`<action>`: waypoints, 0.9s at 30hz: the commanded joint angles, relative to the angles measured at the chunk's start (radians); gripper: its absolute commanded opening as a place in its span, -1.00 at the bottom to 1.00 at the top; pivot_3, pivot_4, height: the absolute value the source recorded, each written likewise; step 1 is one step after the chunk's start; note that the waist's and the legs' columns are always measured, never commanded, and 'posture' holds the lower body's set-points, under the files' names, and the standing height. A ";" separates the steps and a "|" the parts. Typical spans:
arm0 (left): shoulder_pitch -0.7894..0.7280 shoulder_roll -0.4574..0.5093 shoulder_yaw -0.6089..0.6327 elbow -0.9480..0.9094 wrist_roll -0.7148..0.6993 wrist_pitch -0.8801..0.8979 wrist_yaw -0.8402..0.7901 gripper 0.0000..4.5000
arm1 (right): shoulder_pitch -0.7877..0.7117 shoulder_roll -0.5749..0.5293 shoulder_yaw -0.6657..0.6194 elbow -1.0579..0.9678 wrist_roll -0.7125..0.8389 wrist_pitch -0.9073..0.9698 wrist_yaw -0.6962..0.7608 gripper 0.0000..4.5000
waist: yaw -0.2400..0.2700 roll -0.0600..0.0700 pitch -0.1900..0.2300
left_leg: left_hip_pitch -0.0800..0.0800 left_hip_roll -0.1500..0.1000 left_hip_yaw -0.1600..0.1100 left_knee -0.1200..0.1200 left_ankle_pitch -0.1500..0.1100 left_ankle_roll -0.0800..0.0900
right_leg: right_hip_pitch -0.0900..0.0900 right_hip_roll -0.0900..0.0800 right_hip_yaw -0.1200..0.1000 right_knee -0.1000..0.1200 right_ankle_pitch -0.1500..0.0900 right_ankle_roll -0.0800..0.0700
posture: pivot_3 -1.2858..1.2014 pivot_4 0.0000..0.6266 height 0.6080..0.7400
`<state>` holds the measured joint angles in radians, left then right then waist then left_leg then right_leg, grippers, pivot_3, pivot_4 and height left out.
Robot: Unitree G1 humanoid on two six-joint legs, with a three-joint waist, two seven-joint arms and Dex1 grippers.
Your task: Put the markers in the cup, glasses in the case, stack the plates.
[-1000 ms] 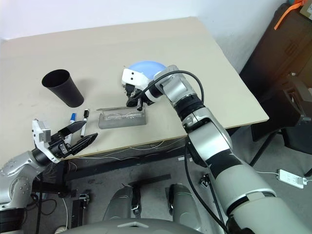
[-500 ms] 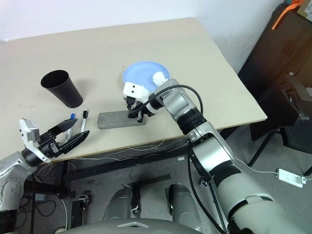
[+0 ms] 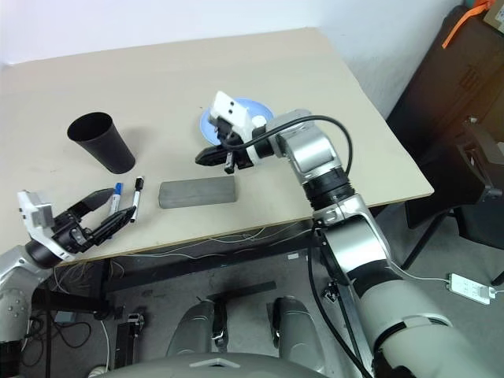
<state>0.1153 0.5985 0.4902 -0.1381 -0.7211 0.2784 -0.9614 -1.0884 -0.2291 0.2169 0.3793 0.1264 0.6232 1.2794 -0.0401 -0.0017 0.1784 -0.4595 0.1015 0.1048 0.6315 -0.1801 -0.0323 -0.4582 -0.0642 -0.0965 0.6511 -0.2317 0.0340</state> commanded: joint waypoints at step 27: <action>0.036 0.096 0.053 -0.126 0.115 0.416 0.574 1.00 | 0.189 -0.271 -0.147 -0.236 0.238 -0.001 -0.046 0.76 | 0.027 0.000 0.000 | 0.000 0.000 -0.001 0.000 -0.002 -0.003 | -0.001 0.001 0.001 -0.002 -0.002 -0.004 | 0.03 -0.52 0.96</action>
<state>0.1660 0.6726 0.5512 -0.2382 -0.6207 0.6495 -0.4162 -0.8728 -0.4980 0.0891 0.1591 0.3490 0.6388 1.2461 -0.0134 -0.0018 0.1788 -0.4591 0.1012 0.1034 0.6312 -0.1821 -0.0354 -0.4596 -0.0635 -0.0956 0.6492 -0.2337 0.0300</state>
